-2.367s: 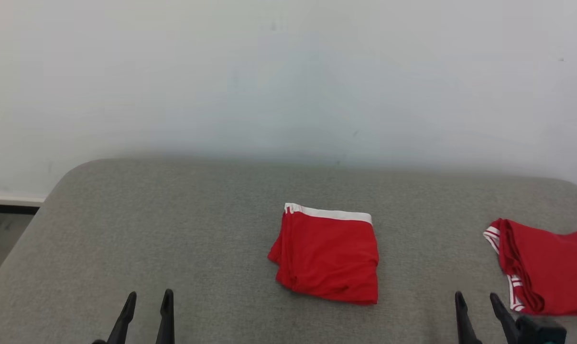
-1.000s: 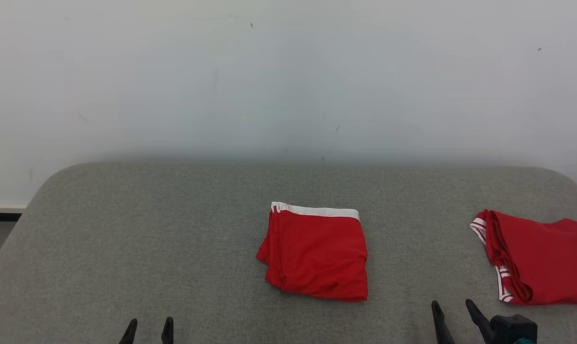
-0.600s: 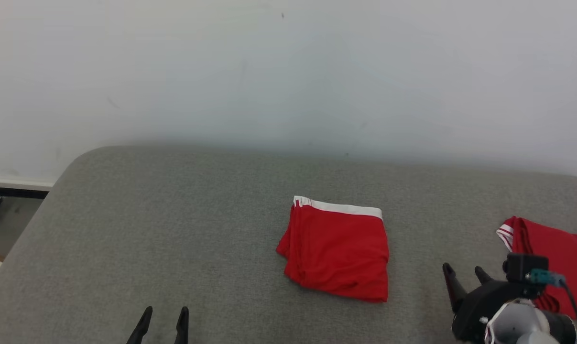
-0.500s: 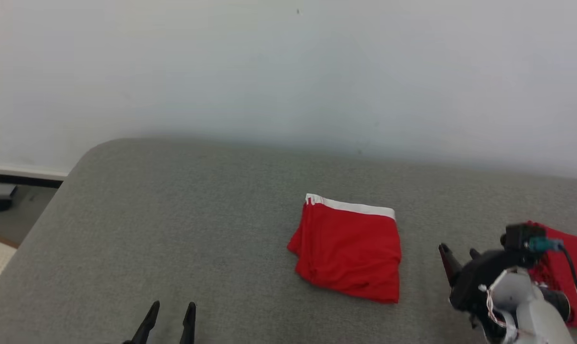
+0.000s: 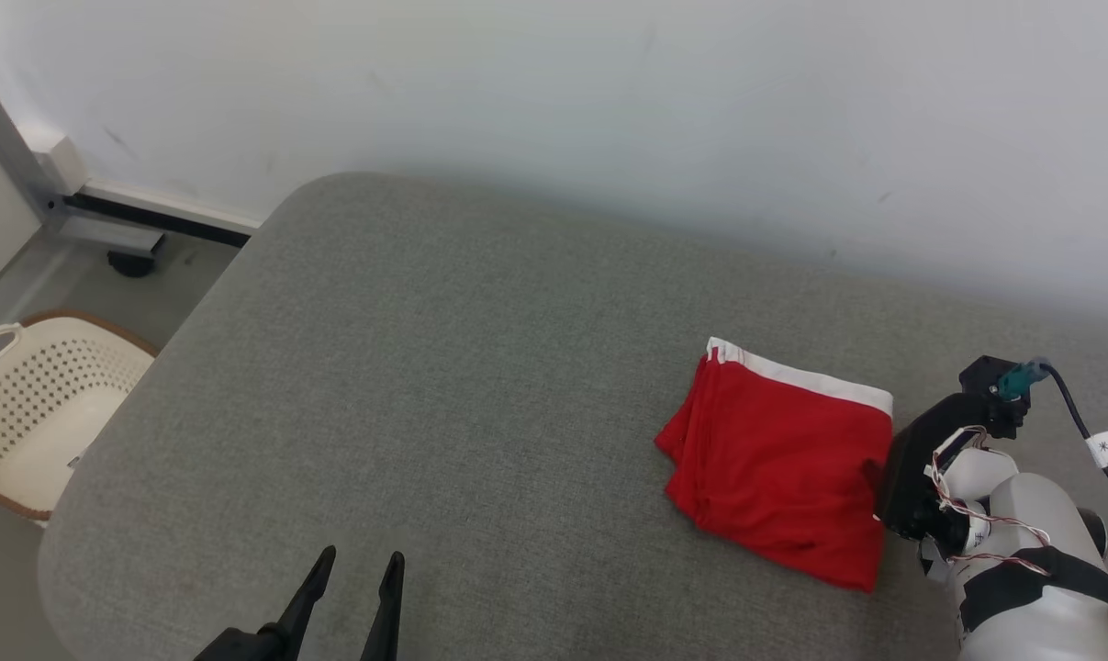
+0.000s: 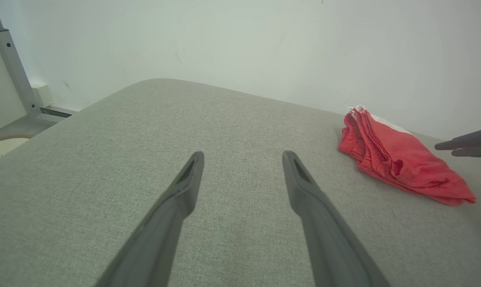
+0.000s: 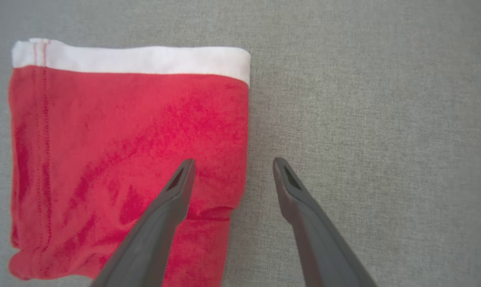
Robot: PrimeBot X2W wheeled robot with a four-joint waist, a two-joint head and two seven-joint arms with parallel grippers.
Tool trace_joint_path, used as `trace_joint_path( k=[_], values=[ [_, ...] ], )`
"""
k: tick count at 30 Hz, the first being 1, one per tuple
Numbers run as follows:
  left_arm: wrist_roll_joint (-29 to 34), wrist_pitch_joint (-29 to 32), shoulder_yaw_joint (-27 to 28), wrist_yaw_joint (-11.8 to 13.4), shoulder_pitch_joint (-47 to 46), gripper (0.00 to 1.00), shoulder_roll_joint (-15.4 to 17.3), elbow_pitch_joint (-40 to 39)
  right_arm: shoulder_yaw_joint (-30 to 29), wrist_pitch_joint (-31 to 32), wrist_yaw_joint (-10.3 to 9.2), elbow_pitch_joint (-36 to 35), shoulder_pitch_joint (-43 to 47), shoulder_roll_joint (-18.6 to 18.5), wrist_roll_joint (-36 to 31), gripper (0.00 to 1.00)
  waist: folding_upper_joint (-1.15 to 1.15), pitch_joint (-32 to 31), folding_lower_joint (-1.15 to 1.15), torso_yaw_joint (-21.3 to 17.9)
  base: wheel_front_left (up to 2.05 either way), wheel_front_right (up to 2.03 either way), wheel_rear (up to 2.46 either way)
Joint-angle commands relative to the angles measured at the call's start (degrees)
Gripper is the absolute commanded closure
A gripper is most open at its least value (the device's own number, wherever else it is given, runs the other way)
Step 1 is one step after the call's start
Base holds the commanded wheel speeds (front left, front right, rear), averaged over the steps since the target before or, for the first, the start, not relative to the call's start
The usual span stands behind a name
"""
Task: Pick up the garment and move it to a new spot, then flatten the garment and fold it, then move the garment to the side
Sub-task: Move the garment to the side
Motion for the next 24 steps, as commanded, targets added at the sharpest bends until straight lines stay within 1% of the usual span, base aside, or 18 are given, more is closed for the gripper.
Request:
trace_joint_path(
  k=[1,4,10,13,14,16,17,18,19,24],
  values=[
    [-0.3,-0.2,0.0,-0.4,-0.8,0.0,0.1,-0.1,-0.7,-0.3,0.16,0.8,-1.0,-0.2,-1.2,0.0,0.0,2.7,-0.01,2.7,0.0,0.0,0.0],
    [-0.5,-0.4,-0.4,-0.2,-1.2,0.0,-0.1,0.0,-3.3,-0.9,0.16,3.4,-1.5,-0.1,-4.8,0.0,0.0,3.4,-0.01,3.1,0.0,0.0,0.0],
    [-1.0,-0.7,-1.2,-0.3,-1.9,0.0,-0.6,0.8,-6.5,-2.5,0.16,8.9,-2.6,-0.1,-8.7,0.0,0.0,4.6,-0.01,2.7,0.0,0.0,0.0],
    [-1.2,-0.7,-1.5,-0.3,-2.2,0.0,-0.8,1.1,-7.5,-3.5,0.15,12.3,-3.2,0.0,-9.5,0.0,0.0,4.9,-0.01,2.4,0.0,0.0,0.0],
    [-1.3,-0.8,-1.7,-0.3,-2.7,0.0,-0.8,1.2,-7.9,-4.6,0.15,14.6,-3.8,0.1,-10.0,0.0,0.0,5.1,-0.01,2.1,0.0,0.0,0.0],
    [-1.4,-0.8,-1.9,-0.3,-2.9,0.0,-0.8,1.4,-8.1,-5.4,0.15,17.1,-4.4,0.2,-10.3,0.0,0.0,5.2,-0.01,1.8,0.0,0.0,0.0],
    [-1.5,-0.8,-1.9,-0.3,-2.9,0.0,-0.9,1.5,-7.8,-6.1,0.16,18.2,-4.8,0.2,-10.4,0.11,0.0,5.1,-0.01,1.6,0.0,0.0,0.0],
    [-1.6,-0.8,-1.9,-0.3,-2.8,0.0,-0.8,1.6,-7.5,-7.1,0.16,19.3,-5.4,0.3,-10.4,0.82,0.0,5.0,-0.01,1.3,0.0,0.0,0.0],
    [-1.6,-0.8,-1.9,-0.3,-2.7,0.0,-0.7,1.8,-6.9,-8.0,0.16,20.4,-5.8,0.3,-10.6,1.0,0.0,4.9,-0.01,1.0,0.0,0.0,0.0],
    [-1.7,-0.9,-1.4,-0.2,-1.8,0.0,-0.1,1.8,-5.9,-12.7,0.1,22.3,-6.9,-0.1,-12.0,1.0,0.0,3.7,-0.01,-1.3,0.0,0.0,0.0]
  ],
)
